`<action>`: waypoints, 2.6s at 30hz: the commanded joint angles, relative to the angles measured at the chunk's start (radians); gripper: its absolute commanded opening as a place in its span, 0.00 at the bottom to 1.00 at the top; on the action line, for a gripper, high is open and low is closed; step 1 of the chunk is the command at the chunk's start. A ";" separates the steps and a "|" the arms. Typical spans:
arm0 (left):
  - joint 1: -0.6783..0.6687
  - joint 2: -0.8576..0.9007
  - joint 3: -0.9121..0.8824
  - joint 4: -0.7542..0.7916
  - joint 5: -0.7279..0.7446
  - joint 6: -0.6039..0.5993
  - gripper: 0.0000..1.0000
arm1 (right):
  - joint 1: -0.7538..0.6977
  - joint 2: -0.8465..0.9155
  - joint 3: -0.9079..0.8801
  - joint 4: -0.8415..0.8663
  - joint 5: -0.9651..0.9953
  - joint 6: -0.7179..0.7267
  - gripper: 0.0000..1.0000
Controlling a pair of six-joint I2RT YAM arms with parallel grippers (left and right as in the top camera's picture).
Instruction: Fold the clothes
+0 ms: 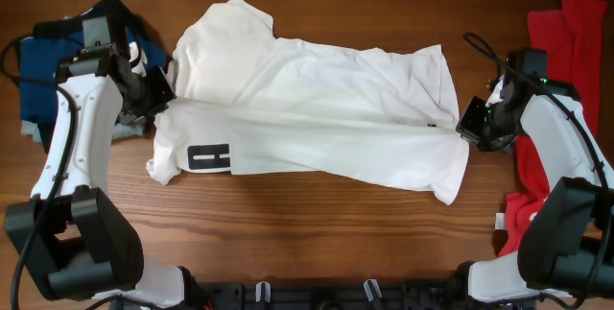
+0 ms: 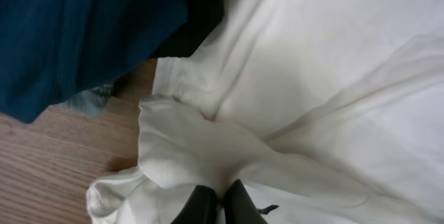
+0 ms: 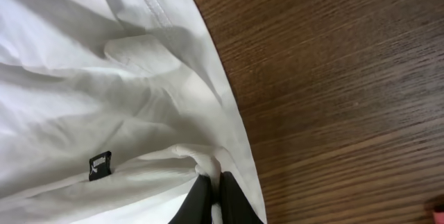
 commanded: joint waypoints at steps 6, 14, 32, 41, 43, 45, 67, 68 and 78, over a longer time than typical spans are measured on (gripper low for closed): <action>-0.001 -0.138 0.320 -0.012 0.080 -0.002 0.04 | -0.004 -0.160 0.422 -0.186 0.006 -0.053 0.04; 0.002 -0.276 0.712 -0.225 0.080 0.051 0.04 | -0.005 -0.324 0.860 -0.394 0.068 -0.031 0.04; 0.060 -0.465 0.856 -0.196 0.050 0.051 0.04 | -0.004 -0.453 1.076 -0.415 0.330 0.020 0.04; 0.034 -0.030 0.856 -0.124 0.215 0.048 0.04 | -0.004 0.018 1.076 -0.328 0.138 -0.078 0.04; 0.012 0.077 0.856 -0.060 0.236 0.048 0.04 | -0.004 0.108 1.076 -0.283 0.078 -0.095 0.04; -0.008 0.169 0.856 0.011 0.270 0.048 0.04 | -0.004 0.186 1.076 -0.234 0.035 -0.088 0.04; 0.003 0.237 1.614 -0.441 0.302 0.109 0.04 | -0.038 0.097 1.464 -0.507 0.247 -0.008 0.04; -0.016 0.257 1.590 -0.523 0.303 0.132 0.04 | -0.038 0.117 1.438 -0.542 0.259 -0.011 0.05; -0.109 0.436 1.084 -0.719 0.216 0.262 0.04 | -0.038 0.221 0.979 -0.564 0.217 -0.101 0.05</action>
